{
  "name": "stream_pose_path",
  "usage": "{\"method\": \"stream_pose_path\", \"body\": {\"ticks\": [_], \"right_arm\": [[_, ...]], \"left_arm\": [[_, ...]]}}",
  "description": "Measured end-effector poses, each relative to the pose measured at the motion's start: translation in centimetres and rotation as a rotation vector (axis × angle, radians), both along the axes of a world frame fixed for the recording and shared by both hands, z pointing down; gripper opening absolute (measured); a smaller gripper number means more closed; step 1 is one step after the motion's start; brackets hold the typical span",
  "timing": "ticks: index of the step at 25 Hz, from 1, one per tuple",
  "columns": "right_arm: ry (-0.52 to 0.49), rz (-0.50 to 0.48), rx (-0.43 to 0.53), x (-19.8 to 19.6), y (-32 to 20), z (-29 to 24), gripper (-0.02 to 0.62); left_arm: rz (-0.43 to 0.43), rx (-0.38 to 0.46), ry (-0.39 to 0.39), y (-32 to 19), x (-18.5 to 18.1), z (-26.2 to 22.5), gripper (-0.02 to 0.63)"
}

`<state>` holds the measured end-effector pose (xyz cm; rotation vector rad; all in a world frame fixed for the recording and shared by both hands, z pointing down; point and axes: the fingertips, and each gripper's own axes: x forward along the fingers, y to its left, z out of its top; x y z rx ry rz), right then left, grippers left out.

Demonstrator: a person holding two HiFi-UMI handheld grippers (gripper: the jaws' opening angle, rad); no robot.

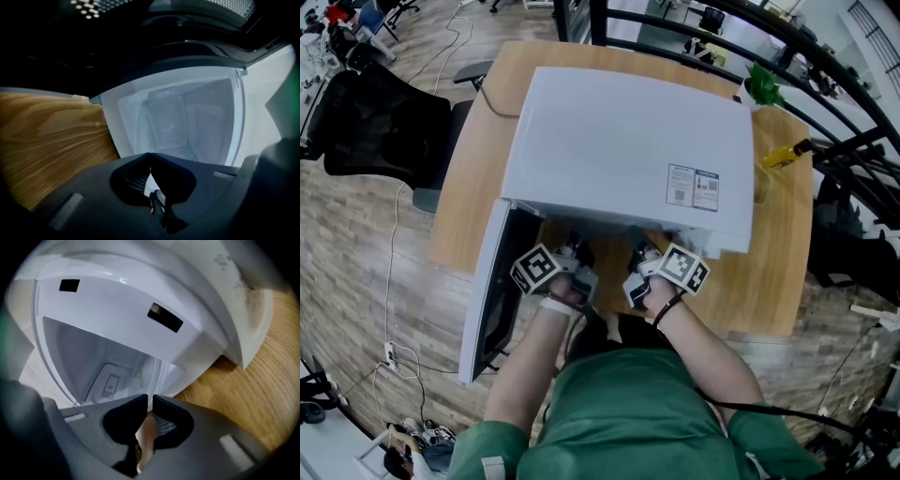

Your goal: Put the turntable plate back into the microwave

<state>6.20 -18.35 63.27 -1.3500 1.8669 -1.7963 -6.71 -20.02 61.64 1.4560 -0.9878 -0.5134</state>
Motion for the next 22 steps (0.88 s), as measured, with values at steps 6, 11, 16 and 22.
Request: {"method": "stream_pose_path", "body": {"ticks": [6, 11, 16, 22], "right_arm": [[0.002, 0.006, -0.009, -0.2, -0.2, -0.1, 0.037], [-0.006, 0.011, -0.014, 0.0, -0.2, -0.1, 0.037], [0.002, 0.014, -0.018, -0.1, -0.6, 0.0, 0.035], [0.008, 0.016, -0.02, 0.0, -1.2, 0.0, 0.035]], "left_arm": [[-0.027, -0.022, -0.084, 0.8, -0.9, 0.2, 0.014], [0.0, -0.036, -0.105, 1.2, -0.1, 1.1, 0.026], [-0.005, -0.057, -0.102, 0.3, -0.2, 1.3, 0.025], [-0.01, -0.05, -0.083, -0.7, 0.0, 1.1, 0.023]]}}
